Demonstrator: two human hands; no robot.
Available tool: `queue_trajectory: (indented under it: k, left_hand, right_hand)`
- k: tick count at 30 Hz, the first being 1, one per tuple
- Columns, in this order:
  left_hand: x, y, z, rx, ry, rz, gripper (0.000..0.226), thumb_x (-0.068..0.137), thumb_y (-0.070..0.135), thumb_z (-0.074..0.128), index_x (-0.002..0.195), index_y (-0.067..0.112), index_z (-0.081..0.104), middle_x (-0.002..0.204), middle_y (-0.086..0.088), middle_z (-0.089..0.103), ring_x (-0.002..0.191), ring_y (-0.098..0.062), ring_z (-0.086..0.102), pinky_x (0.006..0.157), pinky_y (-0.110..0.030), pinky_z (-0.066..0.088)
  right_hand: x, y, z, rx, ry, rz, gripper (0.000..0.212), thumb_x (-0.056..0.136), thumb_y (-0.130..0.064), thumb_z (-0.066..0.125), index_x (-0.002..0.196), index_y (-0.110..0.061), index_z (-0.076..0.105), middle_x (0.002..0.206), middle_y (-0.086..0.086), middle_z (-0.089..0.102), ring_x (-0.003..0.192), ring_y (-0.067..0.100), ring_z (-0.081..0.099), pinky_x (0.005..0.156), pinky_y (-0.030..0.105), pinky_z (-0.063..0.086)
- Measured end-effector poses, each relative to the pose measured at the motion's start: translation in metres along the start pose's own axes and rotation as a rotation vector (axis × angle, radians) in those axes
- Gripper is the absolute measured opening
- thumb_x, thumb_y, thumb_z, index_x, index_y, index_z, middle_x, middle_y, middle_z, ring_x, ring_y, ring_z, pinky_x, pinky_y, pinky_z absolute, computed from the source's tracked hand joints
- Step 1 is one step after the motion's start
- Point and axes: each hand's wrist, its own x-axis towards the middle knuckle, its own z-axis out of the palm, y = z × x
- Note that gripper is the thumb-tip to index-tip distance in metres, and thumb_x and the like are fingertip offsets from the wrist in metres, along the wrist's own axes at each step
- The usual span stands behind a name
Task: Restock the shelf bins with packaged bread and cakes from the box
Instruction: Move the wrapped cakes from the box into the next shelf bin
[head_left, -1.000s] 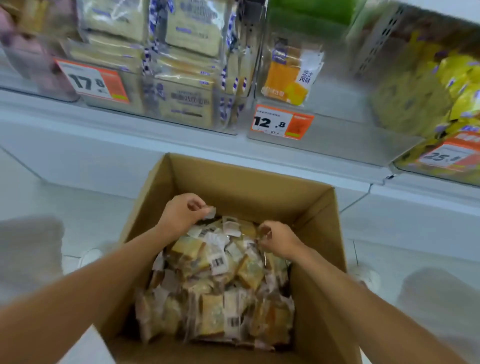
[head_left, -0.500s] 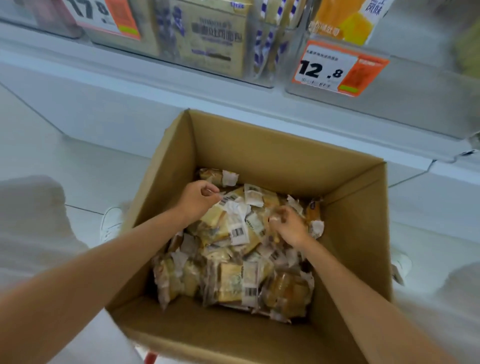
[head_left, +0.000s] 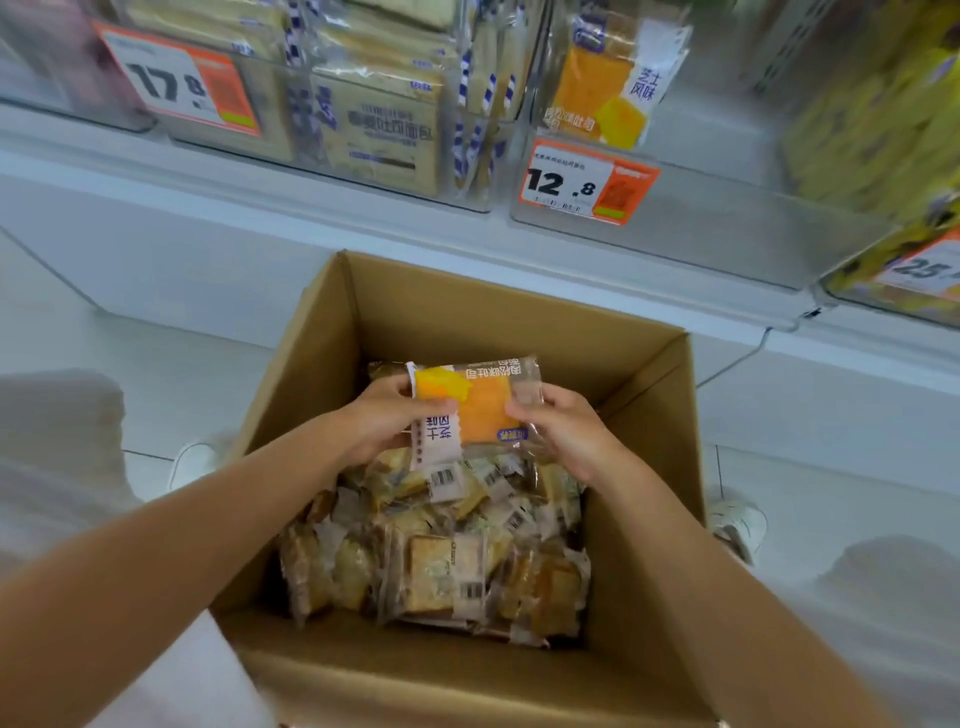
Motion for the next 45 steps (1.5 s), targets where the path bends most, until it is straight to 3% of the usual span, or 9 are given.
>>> queue_trajectory:
  k: [5, 9, 12, 19, 23, 29, 34, 41, 45]
  left_hand:
    - [-0.011, 0.013, 0.008, 0.433, -0.060, 0.349, 0.103, 0.067, 0.020, 0.089, 0.149, 0.030, 0.029, 0.137, 0.007, 0.042, 0.128, -0.012, 0.043, 0.094, -0.028, 0.047]
    - [-0.020, 0.018, 0.017, 0.317, -0.088, 0.292, 0.033, 0.076, 0.016, 0.082, 0.106, 0.021, 0.068, 0.105, -0.005, 0.072, 0.093, -0.016, 0.068, 0.084, -0.038, 0.058]
    - [-0.017, 0.015, 0.006, -0.126, -0.120, 0.067, 0.032, 0.083, 0.011, 0.075, 0.113, 0.009, 0.063, 0.114, -0.015, 0.070, 0.091, -0.023, 0.073, 0.075, -0.033, 0.060]
    - [-0.029, -0.003, -0.009, 0.205, -0.361, -0.301, 0.080, 0.080, -0.011, 0.069, 0.144, 0.023, 0.035, 0.137, -0.016, 0.055, 0.107, -0.031, 0.068, 0.086, -0.044, 0.058]
    - [-0.025, -0.019, -0.026, -0.036, -0.167, -0.267, 0.076, 0.082, -0.020, 0.057, 0.141, 0.025, 0.040, 0.138, -0.016, 0.048, 0.112, -0.036, 0.062, 0.077, -0.045, 0.061]
    - [-0.028, -0.023, -0.050, -0.173, -0.003, -0.197, 0.066, 0.080, -0.024, 0.052, 0.126, 0.024, 0.049, 0.131, -0.014, 0.056, 0.111, -0.037, 0.062, 0.073, -0.044, 0.061]
    - [-0.034, -0.030, -0.043, -0.135, 0.055, -0.168, 0.042, 0.085, -0.007, 0.063, 0.116, 0.022, 0.057, 0.123, -0.009, 0.064, 0.111, -0.027, 0.063, 0.069, -0.037, 0.060]
    - [-0.027, -0.027, -0.047, -0.076, 0.133, -0.007, 0.021, 0.095, 0.024, 0.062, 0.115, 0.023, 0.059, 0.114, -0.006, 0.071, 0.092, -0.017, 0.069, 0.071, -0.032, 0.055]
    - [-0.020, -0.028, -0.044, -0.127, 0.190, 0.076, 0.024, 0.097, 0.012, 0.058, 0.120, 0.009, 0.057, 0.080, 0.000, 0.070, 0.058, -0.006, 0.064, 0.050, -0.021, 0.049]
  right_hand:
    - [-0.014, -0.027, 0.003, -0.720, -0.143, -0.372, 0.037, 0.082, -0.015, 0.076, 0.117, -0.023, 0.069, 0.111, -0.005, 0.072, 0.098, 0.005, 0.067, 0.090, 0.034, 0.055]
    - [-0.021, -0.034, 0.018, -0.588, -0.006, -0.469, 0.076, 0.077, -0.025, 0.080, 0.143, -0.034, 0.043, 0.136, -0.011, 0.055, 0.116, 0.000, 0.055, 0.097, 0.024, 0.047]
    - [-0.015, -0.026, 0.011, -0.402, 0.122, -0.330, 0.096, 0.076, -0.034, 0.082, 0.151, -0.033, 0.022, 0.147, -0.009, 0.035, 0.130, 0.007, 0.039, 0.101, 0.027, 0.039]
    - [-0.014, 0.002, 0.022, -0.340, -0.226, -0.212, 0.021, 0.091, -0.012, 0.066, 0.112, -0.017, 0.066, 0.110, 0.003, 0.070, 0.097, 0.020, 0.069, 0.085, 0.029, 0.057]
    - [-0.009, 0.026, 0.025, -0.686, -0.006, -0.291, 0.014, 0.091, -0.019, 0.064, 0.105, -0.021, 0.065, 0.101, -0.007, 0.064, 0.090, 0.006, 0.060, 0.075, 0.022, 0.049]
    - [-0.018, 0.106, 0.052, -1.158, -0.535, -0.170, 0.060, 0.080, -0.038, 0.076, 0.133, -0.018, 0.054, 0.137, 0.005, 0.049, 0.126, 0.023, 0.045, 0.105, 0.036, 0.041]
    - [-0.008, 0.154, 0.066, -1.479, -0.551, -0.288, 0.104, 0.073, -0.045, 0.079, 0.153, -0.019, 0.017, 0.157, 0.010, 0.018, 0.143, 0.031, 0.022, 0.116, 0.044, 0.027]
    - [0.023, 0.133, 0.024, -0.766, -0.318, -0.026, 0.034, 0.092, -0.028, 0.063, 0.125, -0.021, 0.062, 0.128, -0.002, 0.059, 0.122, 0.018, 0.054, 0.104, 0.033, 0.044]
    - [0.027, 0.122, 0.010, -0.465, -0.118, 0.108, 0.055, 0.086, -0.045, 0.069, 0.133, -0.020, 0.054, 0.131, -0.011, 0.050, 0.127, 0.011, 0.045, 0.104, 0.029, 0.040]
